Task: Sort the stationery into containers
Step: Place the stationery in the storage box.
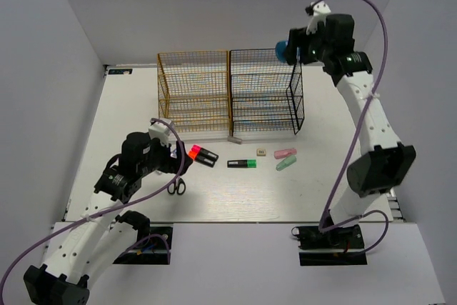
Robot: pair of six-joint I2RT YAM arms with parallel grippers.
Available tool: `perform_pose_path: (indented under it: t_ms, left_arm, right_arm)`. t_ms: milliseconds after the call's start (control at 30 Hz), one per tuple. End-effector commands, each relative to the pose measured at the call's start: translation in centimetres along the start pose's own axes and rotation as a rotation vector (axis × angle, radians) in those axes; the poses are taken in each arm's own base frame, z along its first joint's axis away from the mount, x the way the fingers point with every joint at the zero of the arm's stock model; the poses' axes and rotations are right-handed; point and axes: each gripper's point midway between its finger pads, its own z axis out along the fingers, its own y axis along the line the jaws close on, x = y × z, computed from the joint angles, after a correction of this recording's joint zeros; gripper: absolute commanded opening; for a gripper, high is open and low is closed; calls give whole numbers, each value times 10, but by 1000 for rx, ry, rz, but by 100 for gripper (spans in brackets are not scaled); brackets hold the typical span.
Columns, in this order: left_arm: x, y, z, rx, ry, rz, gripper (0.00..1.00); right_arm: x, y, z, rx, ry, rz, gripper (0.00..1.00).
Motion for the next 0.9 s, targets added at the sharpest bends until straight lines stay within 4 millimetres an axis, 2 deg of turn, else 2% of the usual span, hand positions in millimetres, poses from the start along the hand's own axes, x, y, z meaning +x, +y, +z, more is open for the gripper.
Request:
perform_pose_path:
  t_ms: [0,67,133,167,233,400,500,633,867]
  left_arm:
    - [4,3,4,-9,16,2,98]
    - [5,4,5,-8,22,3,98]
    - [6,5,6,-12,26,4,98]
    - [7,4,6,-10,31,1,98]
    - [7,5,7,-15,33,4,98]
    - [8,6,8,-16,39,4,98]
    - [9,5,7,-13,40,9,98]
    - [8,6,6,-15,35,13,98]
    - [9,5,6,-11,37,12,98]
  right_arm:
    - [-56,-34,10,278,-150,208,0]
    - [-65,-33,25,314,-206,149,0]
    - [-72,-27,30,317,-221,130,0]
    - [-64,-35,37,356,-198,124,0]
    - [-65,-32,44,365,-199,117,0]
    - [-43,-36,63,429,-166,138,0]
    - [-48,-33,67,440,-198,101,0]
    - [-36,-36,84,490,-172,65,0]
    - [-18,-34,100,484,-130,88,0]
